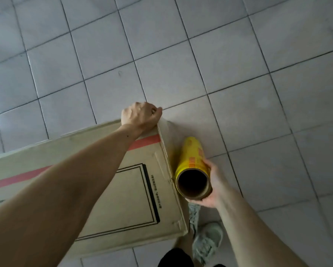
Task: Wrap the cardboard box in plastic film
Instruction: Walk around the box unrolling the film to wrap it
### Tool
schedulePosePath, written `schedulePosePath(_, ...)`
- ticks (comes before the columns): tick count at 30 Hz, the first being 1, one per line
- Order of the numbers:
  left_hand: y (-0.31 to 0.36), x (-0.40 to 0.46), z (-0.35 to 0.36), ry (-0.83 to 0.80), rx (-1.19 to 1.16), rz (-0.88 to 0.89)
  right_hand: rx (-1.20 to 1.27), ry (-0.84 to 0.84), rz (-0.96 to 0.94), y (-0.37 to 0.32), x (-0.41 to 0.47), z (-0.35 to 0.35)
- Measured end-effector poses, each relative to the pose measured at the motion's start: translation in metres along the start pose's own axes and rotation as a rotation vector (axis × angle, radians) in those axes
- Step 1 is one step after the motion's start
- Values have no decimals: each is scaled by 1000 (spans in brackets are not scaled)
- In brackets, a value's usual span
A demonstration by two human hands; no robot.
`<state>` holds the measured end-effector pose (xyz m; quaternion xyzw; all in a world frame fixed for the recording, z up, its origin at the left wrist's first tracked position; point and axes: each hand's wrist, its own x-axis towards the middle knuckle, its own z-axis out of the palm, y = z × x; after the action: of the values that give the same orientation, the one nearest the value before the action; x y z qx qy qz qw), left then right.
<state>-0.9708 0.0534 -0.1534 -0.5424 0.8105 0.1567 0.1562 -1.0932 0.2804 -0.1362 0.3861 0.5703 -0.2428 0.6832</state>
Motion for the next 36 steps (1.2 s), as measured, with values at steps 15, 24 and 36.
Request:
schedulePosePath(15,19,-53,35,78,189,220,-976,150,-615,-26,-31,43)
schedulePosePath(24,28,-48,32,78,218,136,-279,81,-191,51,-9,-45)
schedulePosePath(36,31,-64,25,-15,495,540,-15,195,-243,98,-13,-70)
